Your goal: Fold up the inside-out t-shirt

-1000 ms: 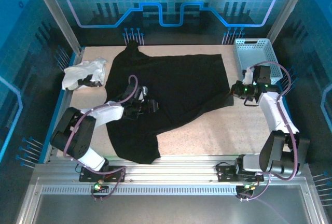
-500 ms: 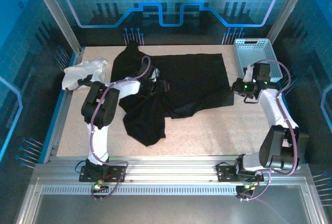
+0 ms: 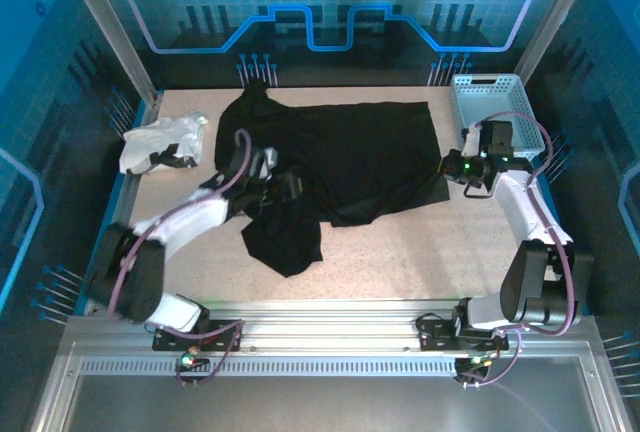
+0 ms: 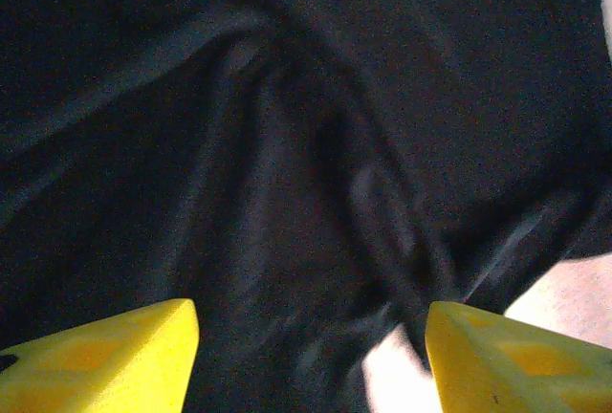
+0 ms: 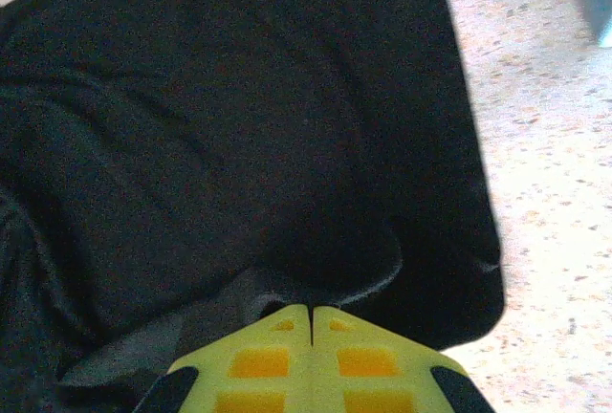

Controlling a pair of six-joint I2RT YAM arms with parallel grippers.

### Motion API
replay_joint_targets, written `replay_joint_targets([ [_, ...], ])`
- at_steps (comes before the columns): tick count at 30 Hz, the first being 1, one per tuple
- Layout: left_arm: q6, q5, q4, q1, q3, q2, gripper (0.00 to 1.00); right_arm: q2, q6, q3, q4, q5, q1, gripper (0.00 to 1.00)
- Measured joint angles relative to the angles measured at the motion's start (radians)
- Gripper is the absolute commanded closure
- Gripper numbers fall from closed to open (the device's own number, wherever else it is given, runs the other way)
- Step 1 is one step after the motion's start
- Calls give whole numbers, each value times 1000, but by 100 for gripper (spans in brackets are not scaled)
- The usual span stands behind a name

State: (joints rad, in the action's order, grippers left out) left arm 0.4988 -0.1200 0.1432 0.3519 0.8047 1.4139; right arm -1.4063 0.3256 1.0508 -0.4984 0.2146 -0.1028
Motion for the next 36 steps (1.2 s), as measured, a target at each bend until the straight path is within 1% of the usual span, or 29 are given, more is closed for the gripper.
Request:
replay_joint_targets([
  [3,26,53,76,-10,-162,-149,35,2,-3,0,-8,-6,53,100],
  [7,56,80,201,-14,-269,-237,35,5,-4,0,-16,-6,98,100],
  [11,77,93,254,12,-286,-243,36,5,-4,0,-16,-10,100,100],
  [17,88,103,256,77,-286,-188,38,9,-9,-4,-17,-10,100,100],
  [21,100,142,255,120,-284,-179,39,23,-12,-10,-20,-19,100,100],
  [23,105,159,253,143,-284,-174,43,34,-12,-16,-20,-22,100,100],
  [30,114,207,218,186,-270,-122,71,39,-14,-24,-24,-24,100,100],
  [34,130,210,191,201,-270,-111,85,41,-16,-24,-25,-24,100,100],
  [36,135,210,188,203,-271,-110,90,46,-16,-24,-25,-24,100,100],
])
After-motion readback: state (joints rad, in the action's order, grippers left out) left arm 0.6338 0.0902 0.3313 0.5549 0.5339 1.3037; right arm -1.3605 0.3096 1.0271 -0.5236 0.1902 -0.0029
